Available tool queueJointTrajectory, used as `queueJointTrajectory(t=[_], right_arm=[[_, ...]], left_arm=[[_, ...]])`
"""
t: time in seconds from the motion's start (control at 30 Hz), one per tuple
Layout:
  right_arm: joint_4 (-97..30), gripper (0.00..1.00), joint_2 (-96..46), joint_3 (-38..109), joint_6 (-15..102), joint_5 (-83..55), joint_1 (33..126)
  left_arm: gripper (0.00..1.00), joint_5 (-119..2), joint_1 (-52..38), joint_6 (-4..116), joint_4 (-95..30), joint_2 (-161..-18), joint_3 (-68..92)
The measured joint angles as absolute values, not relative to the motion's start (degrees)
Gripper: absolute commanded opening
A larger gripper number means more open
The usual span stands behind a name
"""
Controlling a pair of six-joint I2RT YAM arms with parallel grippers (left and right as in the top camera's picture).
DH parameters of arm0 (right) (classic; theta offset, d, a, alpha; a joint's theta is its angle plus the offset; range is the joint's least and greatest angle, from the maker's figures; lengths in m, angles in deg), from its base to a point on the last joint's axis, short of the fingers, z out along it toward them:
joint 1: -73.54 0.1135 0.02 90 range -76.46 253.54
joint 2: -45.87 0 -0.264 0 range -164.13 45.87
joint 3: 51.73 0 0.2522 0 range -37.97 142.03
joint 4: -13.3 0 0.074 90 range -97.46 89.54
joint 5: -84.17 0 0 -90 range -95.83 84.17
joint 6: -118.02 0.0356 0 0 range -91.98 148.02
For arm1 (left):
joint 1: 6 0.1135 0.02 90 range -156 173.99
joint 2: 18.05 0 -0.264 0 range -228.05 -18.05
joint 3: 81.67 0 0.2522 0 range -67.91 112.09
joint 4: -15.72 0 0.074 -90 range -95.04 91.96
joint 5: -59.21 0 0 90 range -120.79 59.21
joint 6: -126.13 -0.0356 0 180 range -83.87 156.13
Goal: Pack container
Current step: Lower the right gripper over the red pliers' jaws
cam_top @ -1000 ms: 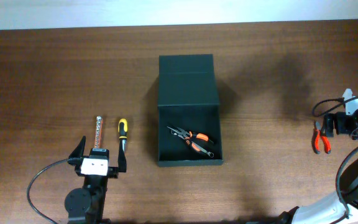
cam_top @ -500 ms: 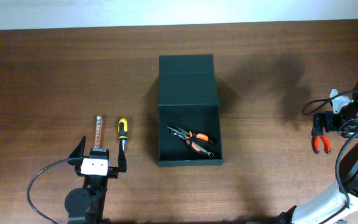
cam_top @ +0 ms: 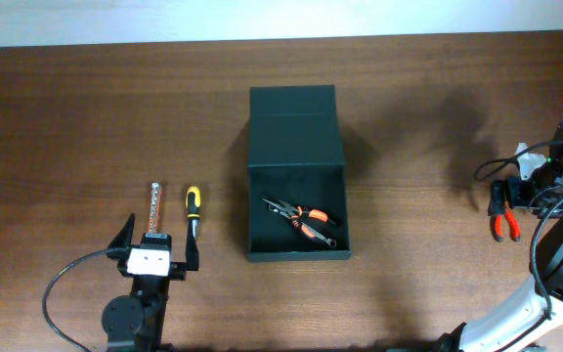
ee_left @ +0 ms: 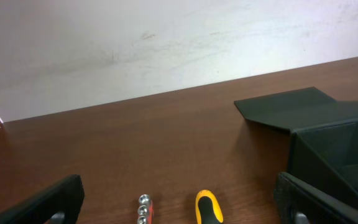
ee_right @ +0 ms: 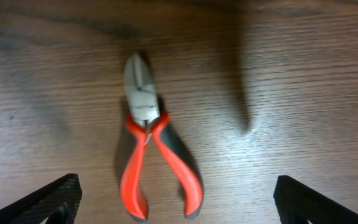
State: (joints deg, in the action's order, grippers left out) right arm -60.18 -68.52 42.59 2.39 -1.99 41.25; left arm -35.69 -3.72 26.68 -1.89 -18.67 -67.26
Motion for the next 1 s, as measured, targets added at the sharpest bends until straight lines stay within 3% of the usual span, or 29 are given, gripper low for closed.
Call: queueJointTrajectory(t=[1.0], right_arm=[[-56.2, 0.99, -68.5, 42.6, 3.9, 0.4, 45.6]], left_arm=[[0.99, -35.7, -3.7, 26.7, -1.9, -18.7, -67.3]])
